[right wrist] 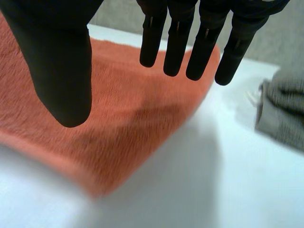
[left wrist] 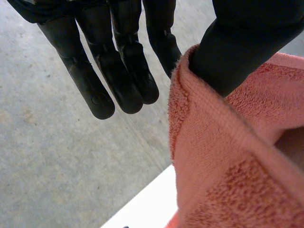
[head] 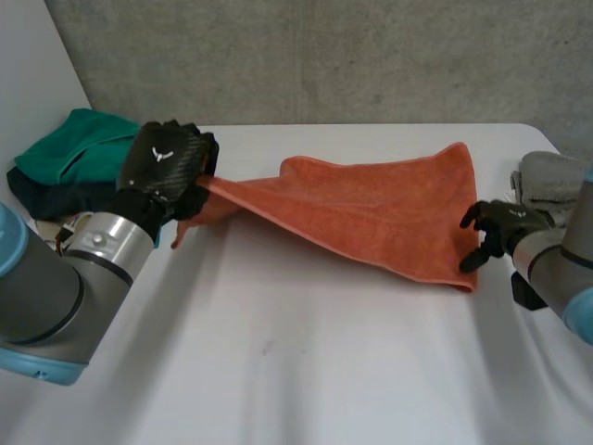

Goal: Fold the laundry.

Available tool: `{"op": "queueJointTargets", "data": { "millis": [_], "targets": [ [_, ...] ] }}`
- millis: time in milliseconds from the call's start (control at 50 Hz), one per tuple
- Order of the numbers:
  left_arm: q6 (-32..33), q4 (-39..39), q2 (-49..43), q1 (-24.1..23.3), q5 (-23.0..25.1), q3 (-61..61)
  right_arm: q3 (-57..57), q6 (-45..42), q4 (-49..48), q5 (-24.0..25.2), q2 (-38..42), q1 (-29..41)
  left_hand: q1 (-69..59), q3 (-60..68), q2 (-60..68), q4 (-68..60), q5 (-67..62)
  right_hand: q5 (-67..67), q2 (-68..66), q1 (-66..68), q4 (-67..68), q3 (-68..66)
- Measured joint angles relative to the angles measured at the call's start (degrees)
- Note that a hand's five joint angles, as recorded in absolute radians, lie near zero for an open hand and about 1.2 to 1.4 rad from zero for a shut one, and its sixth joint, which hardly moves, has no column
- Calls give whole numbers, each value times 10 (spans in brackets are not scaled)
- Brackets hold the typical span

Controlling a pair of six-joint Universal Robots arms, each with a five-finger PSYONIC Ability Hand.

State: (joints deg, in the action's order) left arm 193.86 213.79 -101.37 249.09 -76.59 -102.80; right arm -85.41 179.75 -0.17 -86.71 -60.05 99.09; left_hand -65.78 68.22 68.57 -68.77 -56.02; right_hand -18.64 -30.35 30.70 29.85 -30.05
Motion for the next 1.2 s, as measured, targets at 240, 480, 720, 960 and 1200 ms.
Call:
{"op": "queueJointTargets", "data": {
  "millis": [240, 480, 720, 960, 1200],
  "targets": [
    [-56, -19, 11, -11, -3, 66, -46, 10, -19, 5, -2, 12, 0, 0, 0, 0, 0, 31, 30, -27, -32, 28],
    [-64, -48, 14, -27, -7, 125, -36, -3, -96, -4, 36, 67, 0, 0, 0, 0, 0, -67, -46, 43, 54, -53],
    [-69, -52, 37, -22, -10, 127, 19, -62, -121, -102, 77, 64, 0, 0, 0, 0, 0, -373, -369, 336, 385, -378],
    [-72, -115, 89, 17, -22, 125, 0, -265, -83, -53, -145, 35, 0, 0, 0, 0, 0, -373, -369, 336, 387, -378],
    [-4, -336, 68, 80, -12, 108, 203, -477, 311, 19, -228, -26, 0, 0, 0, 0, 0, -377, -369, 336, 388, -378]
  ]
}}
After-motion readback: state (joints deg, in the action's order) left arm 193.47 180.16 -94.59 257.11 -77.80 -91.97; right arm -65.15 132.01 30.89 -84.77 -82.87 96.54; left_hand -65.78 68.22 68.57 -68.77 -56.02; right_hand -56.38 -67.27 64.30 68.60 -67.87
